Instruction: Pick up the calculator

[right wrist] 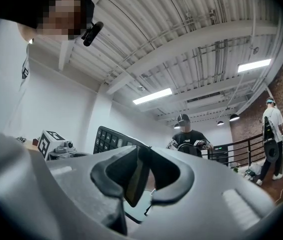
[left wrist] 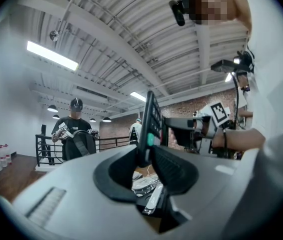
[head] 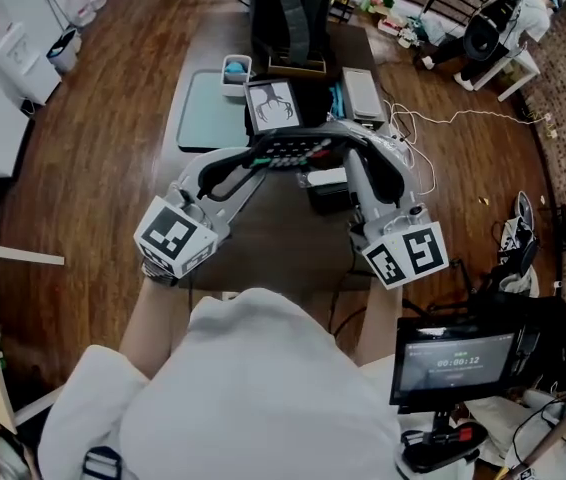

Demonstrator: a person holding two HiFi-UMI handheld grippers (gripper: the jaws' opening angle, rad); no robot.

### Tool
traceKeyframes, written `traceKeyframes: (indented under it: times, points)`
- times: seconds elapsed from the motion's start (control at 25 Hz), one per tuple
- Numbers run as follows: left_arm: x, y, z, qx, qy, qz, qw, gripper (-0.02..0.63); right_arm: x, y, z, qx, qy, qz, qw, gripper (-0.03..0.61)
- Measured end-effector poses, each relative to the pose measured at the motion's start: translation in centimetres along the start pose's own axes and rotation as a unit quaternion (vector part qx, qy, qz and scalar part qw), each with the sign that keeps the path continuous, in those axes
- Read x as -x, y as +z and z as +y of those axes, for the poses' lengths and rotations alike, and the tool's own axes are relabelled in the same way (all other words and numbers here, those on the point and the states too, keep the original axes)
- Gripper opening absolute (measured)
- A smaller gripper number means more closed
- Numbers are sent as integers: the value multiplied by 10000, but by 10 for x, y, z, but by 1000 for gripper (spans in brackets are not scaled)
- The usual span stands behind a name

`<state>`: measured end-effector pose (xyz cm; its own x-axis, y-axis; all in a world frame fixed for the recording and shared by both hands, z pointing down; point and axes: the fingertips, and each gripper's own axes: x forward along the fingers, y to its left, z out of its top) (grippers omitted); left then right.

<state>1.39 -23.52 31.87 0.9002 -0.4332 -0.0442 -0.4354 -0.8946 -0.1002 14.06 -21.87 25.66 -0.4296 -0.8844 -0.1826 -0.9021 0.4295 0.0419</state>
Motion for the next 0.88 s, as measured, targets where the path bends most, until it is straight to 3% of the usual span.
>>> traceKeyframes:
  times: [0.88]
  points:
    - [-1,-7,6,14,33,177,9998,107,-6,-5,0,-33,24,22,10000,86]
